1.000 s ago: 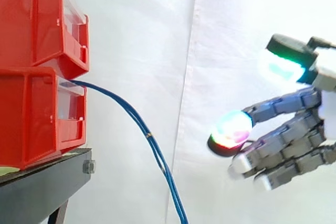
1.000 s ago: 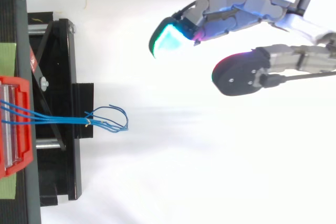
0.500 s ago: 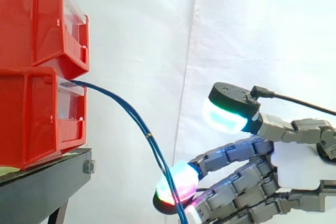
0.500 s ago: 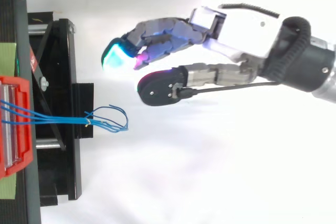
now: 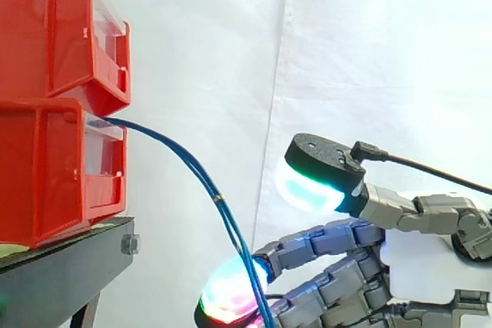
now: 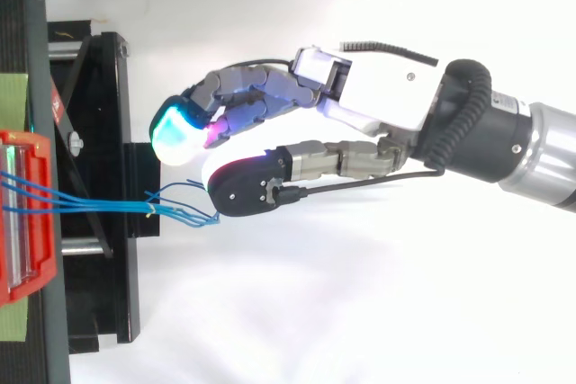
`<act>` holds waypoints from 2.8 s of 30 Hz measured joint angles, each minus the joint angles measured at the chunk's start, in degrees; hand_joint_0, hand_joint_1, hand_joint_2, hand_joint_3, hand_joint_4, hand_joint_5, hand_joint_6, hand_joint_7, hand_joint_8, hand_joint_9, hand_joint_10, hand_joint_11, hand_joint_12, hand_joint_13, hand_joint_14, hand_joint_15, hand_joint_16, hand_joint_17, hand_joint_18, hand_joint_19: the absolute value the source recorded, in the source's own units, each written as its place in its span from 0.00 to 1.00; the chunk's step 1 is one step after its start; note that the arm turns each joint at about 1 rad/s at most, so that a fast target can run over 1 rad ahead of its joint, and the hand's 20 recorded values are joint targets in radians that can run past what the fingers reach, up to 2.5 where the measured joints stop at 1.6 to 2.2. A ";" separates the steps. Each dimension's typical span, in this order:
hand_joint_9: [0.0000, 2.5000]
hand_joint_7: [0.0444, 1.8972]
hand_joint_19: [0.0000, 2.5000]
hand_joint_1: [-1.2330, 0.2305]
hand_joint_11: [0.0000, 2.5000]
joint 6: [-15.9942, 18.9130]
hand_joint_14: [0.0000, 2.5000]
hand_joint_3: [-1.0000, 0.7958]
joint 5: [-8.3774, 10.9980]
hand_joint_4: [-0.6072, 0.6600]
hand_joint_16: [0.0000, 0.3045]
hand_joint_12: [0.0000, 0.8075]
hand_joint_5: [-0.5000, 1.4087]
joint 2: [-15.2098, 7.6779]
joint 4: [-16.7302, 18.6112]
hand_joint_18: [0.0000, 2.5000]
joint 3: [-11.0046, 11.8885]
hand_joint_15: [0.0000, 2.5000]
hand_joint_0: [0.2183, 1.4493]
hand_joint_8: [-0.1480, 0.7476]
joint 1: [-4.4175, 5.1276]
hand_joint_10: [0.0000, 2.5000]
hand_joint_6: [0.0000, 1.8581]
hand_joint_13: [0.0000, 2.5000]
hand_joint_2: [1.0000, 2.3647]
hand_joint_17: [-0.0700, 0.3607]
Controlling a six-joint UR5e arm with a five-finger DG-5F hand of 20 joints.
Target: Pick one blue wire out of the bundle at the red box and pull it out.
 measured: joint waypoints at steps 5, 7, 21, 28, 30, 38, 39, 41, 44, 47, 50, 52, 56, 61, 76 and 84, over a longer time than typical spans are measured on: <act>0.27 0.55 0.12 0.51 0.09 -0.15 0.00 0.31 -0.41 0.78 0.21 0.59 0.19 -0.28 -0.80 0.20 1.51 0.04 0.25 0.60 0.26 0.00 0.27 0.16 0.00 0.50; 0.27 0.56 0.12 0.50 0.09 -0.39 0.00 0.31 -0.67 0.78 0.21 0.59 0.19 -0.30 -1.24 0.20 2.07 0.04 0.25 0.60 0.30 0.00 0.27 0.16 0.00 0.50; 0.27 0.59 0.13 0.45 0.10 -1.58 0.00 0.31 -1.48 0.76 0.21 0.59 0.19 -0.31 -2.18 0.21 3.48 0.05 0.25 0.60 0.91 0.00 0.27 0.16 0.00 0.50; 0.27 0.66 0.13 0.41 0.11 -4.80 0.00 0.32 -1.46 0.73 0.21 0.59 0.19 -0.34 -0.70 0.22 3.54 0.05 0.27 0.59 1.24 0.00 0.27 0.17 0.00 0.49; 0.27 0.67 0.13 0.40 0.11 -5.01 0.00 0.32 -1.46 0.72 0.21 0.58 0.19 -0.34 -0.66 0.22 3.61 0.05 0.28 0.59 1.24 0.00 0.27 0.17 0.01 0.49; 0.27 0.63 0.13 0.40 0.12 -5.15 0.00 0.34 -1.37 0.72 0.21 0.58 0.19 -0.37 -0.85 0.22 4.16 0.05 0.28 0.59 1.26 0.00 0.30 0.18 0.01 0.49; 0.27 0.63 0.13 0.41 0.12 -5.14 0.00 0.34 -1.36 0.72 0.21 0.58 0.19 -0.37 -0.86 0.22 4.19 0.05 0.28 0.59 1.27 0.00 0.30 0.18 0.01 0.49; 0.27 0.63 0.13 0.42 0.12 -5.11 0.00 0.34 -1.36 0.72 0.21 0.58 0.19 -0.37 -0.87 0.23 4.21 0.05 0.28 0.59 1.27 0.00 0.30 0.18 0.01 0.49; 0.27 0.64 0.14 0.42 0.12 -5.09 0.00 0.34 -1.37 0.71 0.21 0.58 0.19 -0.34 -0.83 0.23 4.25 0.05 0.28 0.59 1.26 0.00 0.30 0.18 0.01 0.49; 0.28 0.63 0.14 0.42 0.12 -5.09 0.00 0.35 -1.38 0.71 0.21 0.58 0.19 -0.34 -0.84 0.23 4.41 0.05 0.29 0.59 1.19 0.00 0.31 0.18 0.01 0.49; 0.28 0.60 0.14 0.41 0.12 -5.09 0.00 0.36 -1.38 0.71 0.20 0.58 0.19 -0.32 -0.98 0.23 4.66 0.05 0.30 0.59 1.11 0.00 0.34 0.18 0.01 0.49; 0.28 0.56 0.14 0.40 0.12 -5.09 0.00 0.37 -1.41 0.69 0.20 0.58 0.18 -0.32 -1.10 0.23 4.76 0.05 0.30 0.59 1.05 0.00 0.36 0.19 0.01 0.48; 0.28 0.53 0.14 0.39 0.13 -5.09 0.00 0.39 -1.45 0.68 0.20 0.58 0.17 -0.33 -1.11 0.24 4.81 0.06 0.31 0.59 1.04 0.00 0.40 0.19 0.01 0.48; 0.29 0.50 0.14 0.40 0.14 -5.09 0.00 0.39 -1.46 0.68 0.20 0.58 0.17 -0.33 -1.04 0.24 4.85 0.06 0.31 0.59 1.00 0.00 0.41 0.19 0.01 0.48; 0.29 0.49 0.14 0.38 0.16 -3.72 0.00 0.48 -1.64 0.67 0.20 0.59 0.15 -0.30 -1.98 0.25 6.02 0.06 0.32 0.60 0.82 0.00 0.47 0.20 0.02 0.48; 0.29 0.47 0.14 0.35 0.17 -2.04 0.00 0.47 -2.01 0.65 0.20 0.59 0.15 -0.29 -6.30 0.26 8.21 0.07 0.34 0.60 0.75 0.00 0.48 0.21 0.02 0.49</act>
